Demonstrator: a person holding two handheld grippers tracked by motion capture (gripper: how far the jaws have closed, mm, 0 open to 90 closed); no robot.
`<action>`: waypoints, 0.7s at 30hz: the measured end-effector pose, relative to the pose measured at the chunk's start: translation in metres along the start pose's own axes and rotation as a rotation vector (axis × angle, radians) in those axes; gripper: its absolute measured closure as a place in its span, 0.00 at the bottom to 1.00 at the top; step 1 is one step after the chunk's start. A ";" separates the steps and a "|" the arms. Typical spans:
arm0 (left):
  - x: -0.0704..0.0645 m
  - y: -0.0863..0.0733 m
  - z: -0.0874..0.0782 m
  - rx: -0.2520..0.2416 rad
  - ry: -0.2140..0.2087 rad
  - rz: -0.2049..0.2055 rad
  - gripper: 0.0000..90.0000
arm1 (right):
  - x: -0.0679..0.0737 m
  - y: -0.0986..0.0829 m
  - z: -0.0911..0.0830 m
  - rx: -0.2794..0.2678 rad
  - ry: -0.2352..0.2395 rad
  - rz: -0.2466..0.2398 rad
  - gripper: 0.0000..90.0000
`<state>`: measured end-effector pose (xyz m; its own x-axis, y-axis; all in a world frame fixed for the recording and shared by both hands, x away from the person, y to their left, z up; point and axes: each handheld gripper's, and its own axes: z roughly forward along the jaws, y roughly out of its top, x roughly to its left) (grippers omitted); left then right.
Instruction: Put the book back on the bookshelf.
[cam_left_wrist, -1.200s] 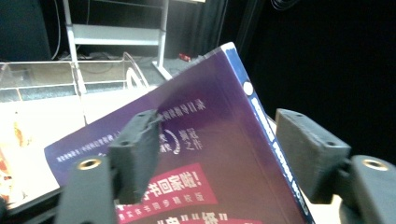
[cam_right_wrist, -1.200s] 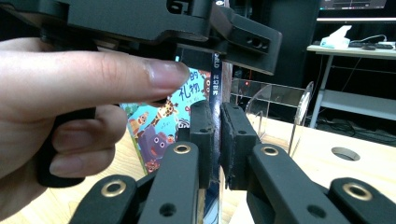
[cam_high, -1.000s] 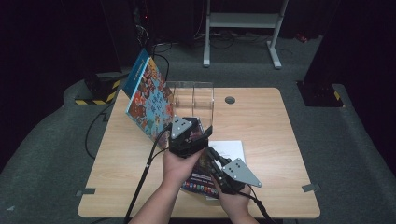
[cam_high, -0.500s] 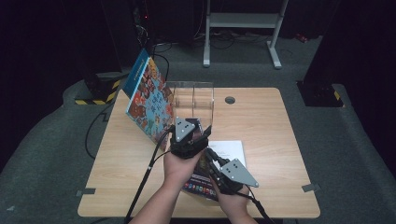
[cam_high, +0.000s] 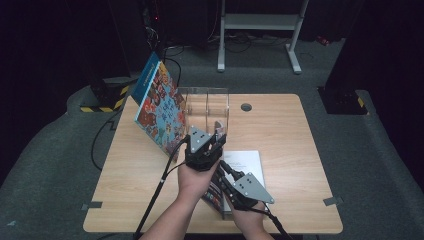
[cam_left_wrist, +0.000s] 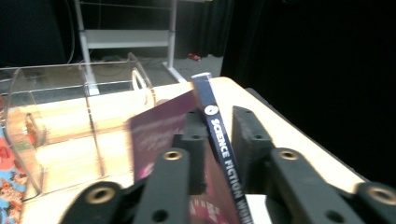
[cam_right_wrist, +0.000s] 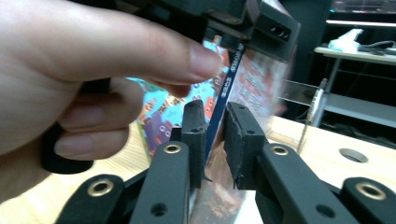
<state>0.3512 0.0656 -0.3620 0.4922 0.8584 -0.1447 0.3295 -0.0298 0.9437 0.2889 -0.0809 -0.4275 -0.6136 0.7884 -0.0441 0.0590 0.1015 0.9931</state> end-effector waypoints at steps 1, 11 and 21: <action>0.000 0.000 -0.001 -0.011 -0.013 0.002 0.92 | 0.001 0.000 0.000 -0.004 0.014 0.005 1.00; 0.001 0.008 -0.017 -0.096 0.012 0.091 0.93 | -0.026 -0.006 -0.012 0.008 -0.038 0.081 1.00; 0.017 0.004 -0.023 -0.092 -0.030 0.084 0.93 | -0.059 -0.017 -0.026 0.075 -0.084 0.115 0.93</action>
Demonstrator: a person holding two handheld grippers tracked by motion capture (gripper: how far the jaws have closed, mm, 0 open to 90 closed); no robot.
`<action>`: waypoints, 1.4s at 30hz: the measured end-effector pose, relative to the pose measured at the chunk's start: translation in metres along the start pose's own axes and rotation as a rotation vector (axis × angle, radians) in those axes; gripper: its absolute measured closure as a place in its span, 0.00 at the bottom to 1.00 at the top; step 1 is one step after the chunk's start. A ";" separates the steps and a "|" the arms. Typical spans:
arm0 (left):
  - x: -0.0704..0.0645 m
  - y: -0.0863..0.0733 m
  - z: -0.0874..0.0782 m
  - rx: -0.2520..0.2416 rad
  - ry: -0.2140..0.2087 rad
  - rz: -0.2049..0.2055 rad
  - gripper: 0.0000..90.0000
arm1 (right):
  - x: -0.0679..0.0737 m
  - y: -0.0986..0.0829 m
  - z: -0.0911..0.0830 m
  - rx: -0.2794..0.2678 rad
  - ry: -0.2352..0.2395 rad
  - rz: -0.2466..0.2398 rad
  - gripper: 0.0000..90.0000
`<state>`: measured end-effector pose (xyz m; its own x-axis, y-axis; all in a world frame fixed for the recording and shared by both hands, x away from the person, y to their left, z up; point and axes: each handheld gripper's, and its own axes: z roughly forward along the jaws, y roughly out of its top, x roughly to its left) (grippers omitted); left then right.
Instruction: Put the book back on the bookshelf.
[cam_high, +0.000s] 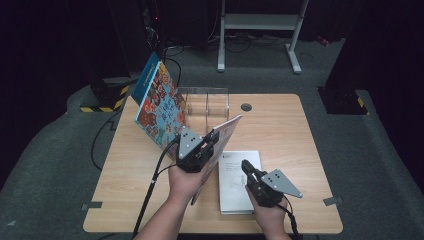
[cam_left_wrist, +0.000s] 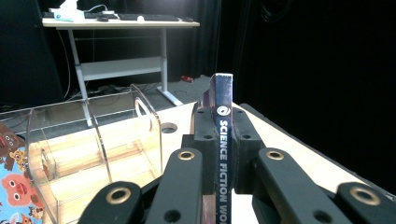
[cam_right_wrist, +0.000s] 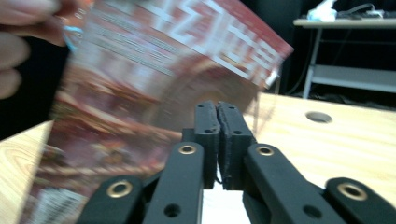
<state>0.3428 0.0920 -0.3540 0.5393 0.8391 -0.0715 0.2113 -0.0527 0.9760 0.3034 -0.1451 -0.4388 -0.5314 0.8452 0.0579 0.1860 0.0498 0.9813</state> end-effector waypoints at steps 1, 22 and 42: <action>0.002 -0.001 -0.002 -0.008 -0.001 -0.007 0.93 | -0.005 -0.002 -0.001 0.010 -0.010 0.004 0.91; 0.026 0.013 -0.018 -0.084 -0.001 0.006 0.93 | -0.086 -0.048 -0.037 0.053 -0.223 0.098 0.88; 0.038 0.015 -0.016 -0.163 -0.014 0.011 0.93 | -0.086 -0.052 -0.035 0.067 -0.219 0.097 0.89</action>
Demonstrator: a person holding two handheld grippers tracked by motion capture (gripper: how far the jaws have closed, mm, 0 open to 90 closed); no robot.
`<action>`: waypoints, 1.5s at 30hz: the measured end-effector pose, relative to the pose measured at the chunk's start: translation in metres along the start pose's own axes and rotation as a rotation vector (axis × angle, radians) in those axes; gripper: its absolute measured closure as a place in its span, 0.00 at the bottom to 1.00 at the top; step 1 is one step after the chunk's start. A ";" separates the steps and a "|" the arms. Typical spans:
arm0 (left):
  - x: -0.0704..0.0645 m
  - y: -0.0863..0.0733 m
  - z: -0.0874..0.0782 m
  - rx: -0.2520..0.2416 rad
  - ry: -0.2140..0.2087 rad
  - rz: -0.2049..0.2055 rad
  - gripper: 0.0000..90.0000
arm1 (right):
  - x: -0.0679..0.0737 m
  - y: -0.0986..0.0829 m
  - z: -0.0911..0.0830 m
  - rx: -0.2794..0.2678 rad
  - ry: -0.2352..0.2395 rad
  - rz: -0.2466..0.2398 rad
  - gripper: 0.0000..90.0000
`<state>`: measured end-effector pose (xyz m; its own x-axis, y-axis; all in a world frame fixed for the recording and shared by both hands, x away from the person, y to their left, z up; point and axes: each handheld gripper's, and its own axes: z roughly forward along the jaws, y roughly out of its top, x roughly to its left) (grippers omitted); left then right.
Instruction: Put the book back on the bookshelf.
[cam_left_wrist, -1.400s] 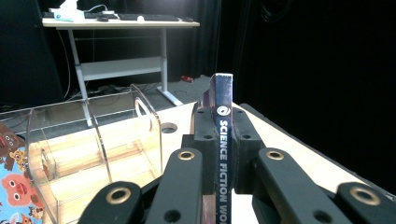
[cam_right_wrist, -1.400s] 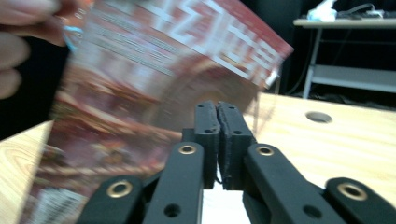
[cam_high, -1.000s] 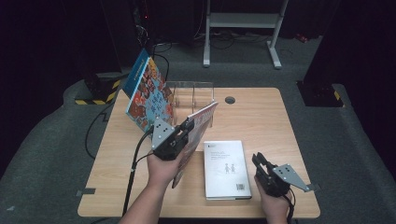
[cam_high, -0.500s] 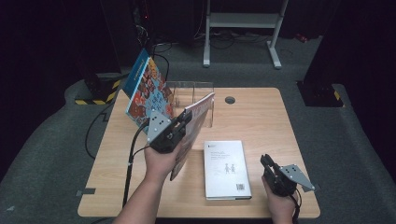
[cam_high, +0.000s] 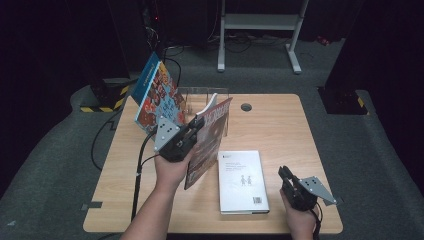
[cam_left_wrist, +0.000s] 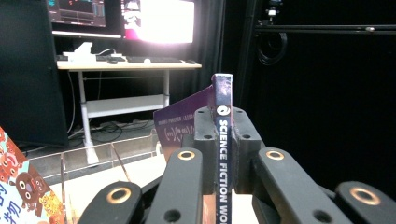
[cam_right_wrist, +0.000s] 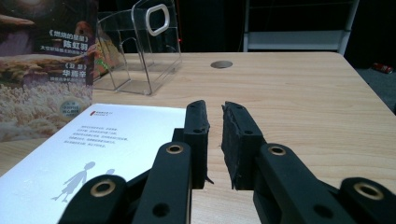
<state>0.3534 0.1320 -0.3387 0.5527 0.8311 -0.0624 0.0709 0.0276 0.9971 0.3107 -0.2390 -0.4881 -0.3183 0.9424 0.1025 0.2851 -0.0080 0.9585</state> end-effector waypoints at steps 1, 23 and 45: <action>0.003 -0.002 -0.006 -0.001 -0.005 0.002 0.93 | 0.001 0.000 0.000 0.004 0.000 0.003 0.89; 0.027 -0.031 -0.067 0.002 -0.029 -0.018 0.93 | 0.002 -0.002 -0.001 0.017 -0.014 -0.010 0.89; 0.022 -0.045 -0.079 0.058 -0.042 0.035 0.88 | 0.004 -0.003 -0.001 0.022 0.000 -0.022 0.86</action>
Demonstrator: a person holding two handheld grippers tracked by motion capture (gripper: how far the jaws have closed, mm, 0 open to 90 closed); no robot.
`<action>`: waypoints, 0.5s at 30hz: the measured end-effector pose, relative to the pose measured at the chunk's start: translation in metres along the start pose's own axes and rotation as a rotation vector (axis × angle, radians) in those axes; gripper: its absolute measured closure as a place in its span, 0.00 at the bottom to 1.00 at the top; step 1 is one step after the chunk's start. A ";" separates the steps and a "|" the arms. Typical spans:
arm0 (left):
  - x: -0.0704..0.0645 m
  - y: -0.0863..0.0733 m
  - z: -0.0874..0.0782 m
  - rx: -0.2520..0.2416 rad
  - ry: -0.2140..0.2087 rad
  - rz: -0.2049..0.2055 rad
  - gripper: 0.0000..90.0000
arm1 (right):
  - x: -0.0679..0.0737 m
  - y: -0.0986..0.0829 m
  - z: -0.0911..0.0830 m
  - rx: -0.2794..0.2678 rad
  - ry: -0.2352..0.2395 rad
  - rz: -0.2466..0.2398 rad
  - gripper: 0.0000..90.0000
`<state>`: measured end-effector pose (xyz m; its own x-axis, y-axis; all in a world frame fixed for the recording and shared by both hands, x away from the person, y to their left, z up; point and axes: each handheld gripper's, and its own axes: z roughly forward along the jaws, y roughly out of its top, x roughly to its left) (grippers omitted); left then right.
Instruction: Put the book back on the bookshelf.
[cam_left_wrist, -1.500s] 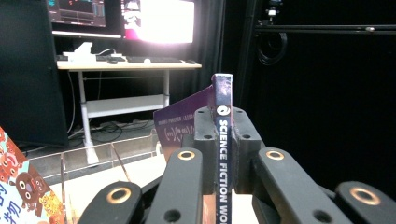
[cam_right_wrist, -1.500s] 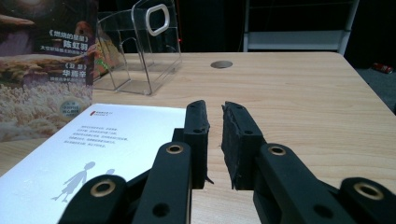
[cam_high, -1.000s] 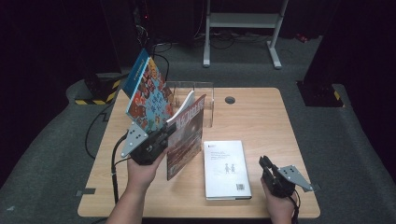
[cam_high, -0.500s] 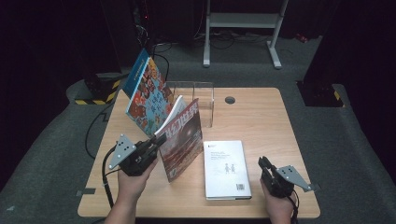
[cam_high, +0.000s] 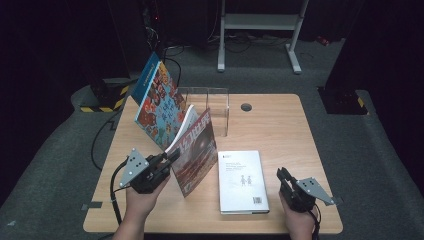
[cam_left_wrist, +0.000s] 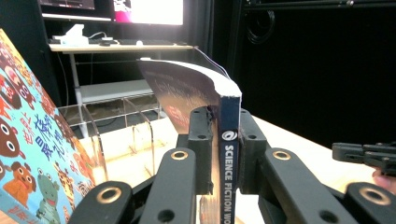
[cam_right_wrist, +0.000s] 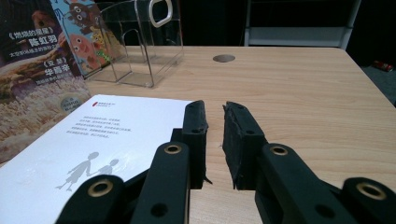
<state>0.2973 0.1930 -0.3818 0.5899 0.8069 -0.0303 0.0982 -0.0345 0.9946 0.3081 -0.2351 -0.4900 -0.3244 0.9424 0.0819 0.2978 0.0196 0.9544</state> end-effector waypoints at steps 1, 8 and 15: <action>-0.001 0.000 0.000 0.002 0.004 0.009 0.88 | 0.000 0.000 0.000 0.002 0.002 0.002 0.86; -0.008 -0.001 0.005 0.024 0.027 0.046 0.85 | 0.000 -0.001 0.002 0.010 0.002 0.000 0.86; -0.015 -0.004 0.012 0.047 0.049 0.079 0.83 | 0.001 -0.002 0.002 0.014 0.007 -0.002 0.85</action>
<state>0.2977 0.1740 -0.3870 0.5576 0.8284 0.0540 0.0908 -0.1255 0.9879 0.3091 -0.2335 -0.4920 -0.3309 0.9401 0.0821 0.3102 0.0262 0.9503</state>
